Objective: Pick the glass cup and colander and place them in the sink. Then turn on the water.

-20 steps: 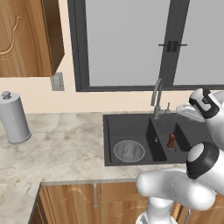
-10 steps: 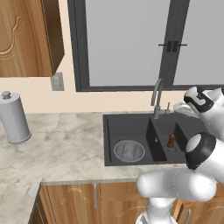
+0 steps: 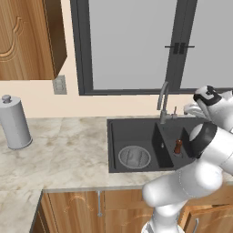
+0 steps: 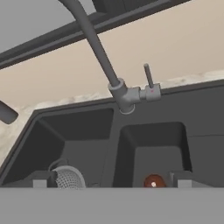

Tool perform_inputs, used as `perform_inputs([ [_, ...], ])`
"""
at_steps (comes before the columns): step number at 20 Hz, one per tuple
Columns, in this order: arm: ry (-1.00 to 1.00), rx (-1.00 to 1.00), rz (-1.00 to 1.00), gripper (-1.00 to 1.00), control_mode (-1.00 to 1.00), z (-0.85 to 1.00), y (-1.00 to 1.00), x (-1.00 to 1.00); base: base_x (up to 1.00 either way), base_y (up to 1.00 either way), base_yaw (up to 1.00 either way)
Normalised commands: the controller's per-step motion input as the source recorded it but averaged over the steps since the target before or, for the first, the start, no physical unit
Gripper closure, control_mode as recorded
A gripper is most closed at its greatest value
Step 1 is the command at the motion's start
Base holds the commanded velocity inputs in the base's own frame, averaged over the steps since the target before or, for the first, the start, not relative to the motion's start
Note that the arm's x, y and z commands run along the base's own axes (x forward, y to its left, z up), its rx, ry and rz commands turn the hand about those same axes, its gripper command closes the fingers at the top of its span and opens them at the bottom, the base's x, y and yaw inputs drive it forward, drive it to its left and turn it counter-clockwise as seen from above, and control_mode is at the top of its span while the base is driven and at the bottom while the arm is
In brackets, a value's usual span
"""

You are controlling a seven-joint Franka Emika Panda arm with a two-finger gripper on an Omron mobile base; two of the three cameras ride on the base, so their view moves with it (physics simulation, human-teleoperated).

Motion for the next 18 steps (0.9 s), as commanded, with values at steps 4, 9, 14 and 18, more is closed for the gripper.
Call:
perform_inputs([
  [4,-0.01,0.00,0.00,-1.00,-1.00,0.00,-0.06,0.22,0.00,0.00,0.00],
  [9,-0.03,0.00,0.00,-1.00,-1.00,0.00,0.00,0.06,0.00,0.00,0.00],
  [14,-0.09,0.00,0.00,-1.00,-1.00,-0.17,0.03,0.00,0.00,0.00,0.00],
  [18,-0.14,0.00,0.01,-1.00,-1.00,-0.08,0.18,0.00,0.00,0.00,0.00],
])
